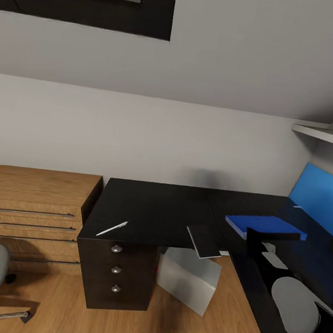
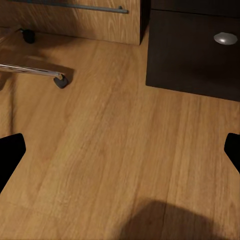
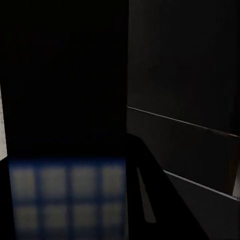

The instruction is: In the bedroom, organize the workspace by keeping the computer under the desk, ensuring the monitor is on the desk, placing the keyboard on the desk next to the monitor, placing the mouse on the desk next to the keyboard, moving the folder from the swivel chair onto the desk next to the mouse, stacking the notebook on top of the folder with the pen on top of the notebook, and positioning the swivel chair next to the desk.

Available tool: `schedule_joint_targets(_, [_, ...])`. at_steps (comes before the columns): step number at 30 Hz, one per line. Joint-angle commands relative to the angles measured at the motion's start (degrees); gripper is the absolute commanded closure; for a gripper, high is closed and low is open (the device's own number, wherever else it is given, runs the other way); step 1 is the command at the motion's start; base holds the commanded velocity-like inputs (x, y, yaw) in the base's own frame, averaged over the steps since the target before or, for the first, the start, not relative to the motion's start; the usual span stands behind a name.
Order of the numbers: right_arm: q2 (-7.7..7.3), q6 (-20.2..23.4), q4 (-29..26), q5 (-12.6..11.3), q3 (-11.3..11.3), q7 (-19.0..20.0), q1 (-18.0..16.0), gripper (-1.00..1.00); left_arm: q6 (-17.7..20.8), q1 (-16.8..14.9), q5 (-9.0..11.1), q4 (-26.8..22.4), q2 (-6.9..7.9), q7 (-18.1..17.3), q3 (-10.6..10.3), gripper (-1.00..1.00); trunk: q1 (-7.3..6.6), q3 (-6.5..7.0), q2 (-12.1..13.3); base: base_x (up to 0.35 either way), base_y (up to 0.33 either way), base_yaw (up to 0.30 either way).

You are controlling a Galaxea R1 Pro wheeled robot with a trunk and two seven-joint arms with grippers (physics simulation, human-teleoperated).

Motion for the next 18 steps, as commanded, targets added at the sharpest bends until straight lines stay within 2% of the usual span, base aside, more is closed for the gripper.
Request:
schedule_joint_targets(1, [-0.03,0.22,0.03,-0.38,-0.16,0.1,-0.04,1.0,-0.14,-0.05,0.1,-0.2,0.06,0.57,-0.49,-1.0,0.0,-0.07,-0.04,0.0,0.0,0.0])
schedule_joint_targets(10, [0.16,0.2,0.04,-0.53,-0.21,0.07,-0.04,1.0,-0.19,-0.05,0.1,-0.2,0.06,0.57,-0.49,-1.0,0.0,-0.07,-0.04,0.0,0.0,0.0])
schedule_joint_targets(18, [1.49,0.12,-0.11,-0.99,-0.37,0.14,-0.04,1.0,-0.29,-0.06,0.1,-0.2,0.06,0.57,-0.49,-1.0,0.0,-0.07,-0.04,0.0,0.0,-0.02])
